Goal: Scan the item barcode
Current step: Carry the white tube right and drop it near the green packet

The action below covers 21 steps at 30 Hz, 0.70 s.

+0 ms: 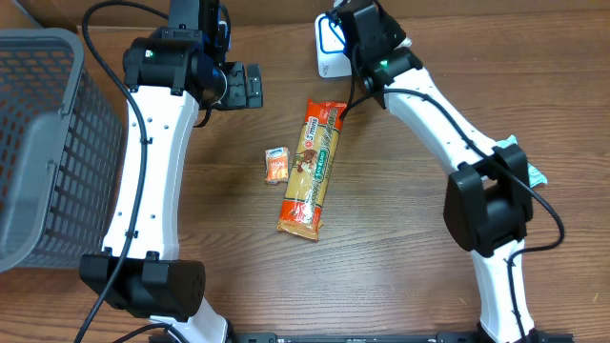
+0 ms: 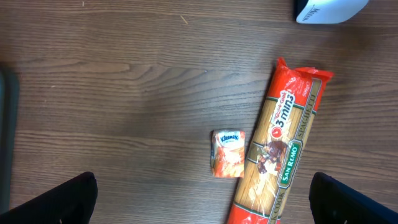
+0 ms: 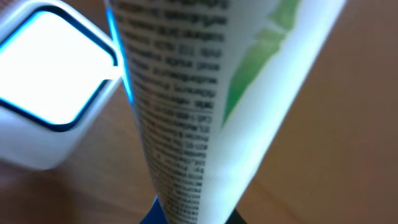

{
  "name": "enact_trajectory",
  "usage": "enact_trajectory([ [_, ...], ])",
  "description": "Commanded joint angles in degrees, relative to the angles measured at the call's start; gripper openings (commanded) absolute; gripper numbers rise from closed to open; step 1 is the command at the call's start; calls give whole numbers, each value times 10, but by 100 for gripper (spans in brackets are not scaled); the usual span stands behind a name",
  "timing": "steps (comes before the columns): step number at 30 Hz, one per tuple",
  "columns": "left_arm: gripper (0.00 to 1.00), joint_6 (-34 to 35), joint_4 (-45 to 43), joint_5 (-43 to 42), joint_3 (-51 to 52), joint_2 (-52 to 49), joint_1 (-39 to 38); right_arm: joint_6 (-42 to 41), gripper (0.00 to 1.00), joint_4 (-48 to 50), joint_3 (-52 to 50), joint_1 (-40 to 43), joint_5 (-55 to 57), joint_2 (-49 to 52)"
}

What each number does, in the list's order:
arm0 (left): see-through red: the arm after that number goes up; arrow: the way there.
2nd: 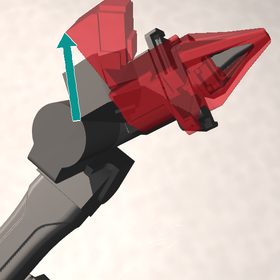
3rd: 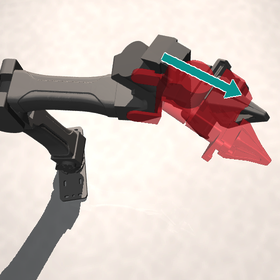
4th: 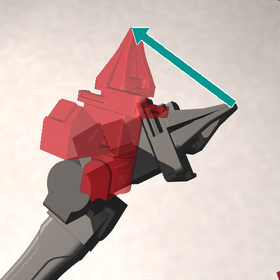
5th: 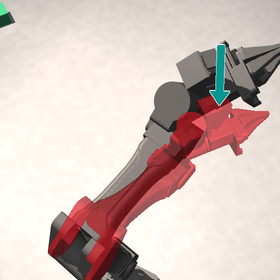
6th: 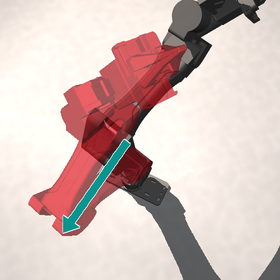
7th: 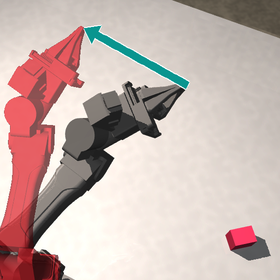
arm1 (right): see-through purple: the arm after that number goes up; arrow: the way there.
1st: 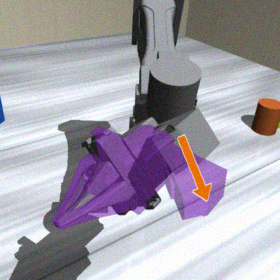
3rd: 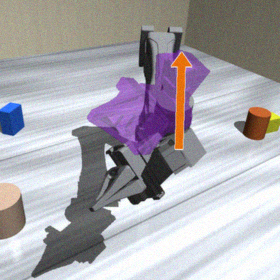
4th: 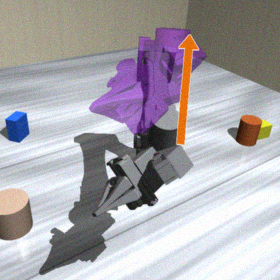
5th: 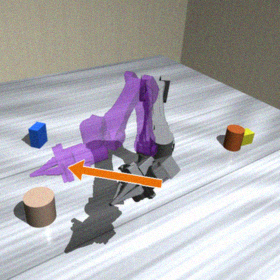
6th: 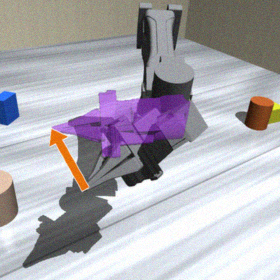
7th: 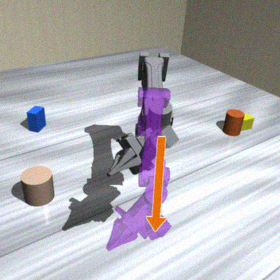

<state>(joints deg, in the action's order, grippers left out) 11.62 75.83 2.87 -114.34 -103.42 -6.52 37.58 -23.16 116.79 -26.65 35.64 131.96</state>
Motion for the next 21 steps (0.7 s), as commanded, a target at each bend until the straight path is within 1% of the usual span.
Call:
enact_trajectory([
  [1, 100, 4, 0, 5, 1, -4, 1, 143, 4, 47, 13, 0, 92, 36],
  [3, 100, 4, 0, 5, 1, -4, 1, 170, 4, 62, 13, -1, 101, 52],
  [21, 100, 4, 0, 5, 1, -4, 1, 169, 4, 65, 13, -11, 98, 64],
])
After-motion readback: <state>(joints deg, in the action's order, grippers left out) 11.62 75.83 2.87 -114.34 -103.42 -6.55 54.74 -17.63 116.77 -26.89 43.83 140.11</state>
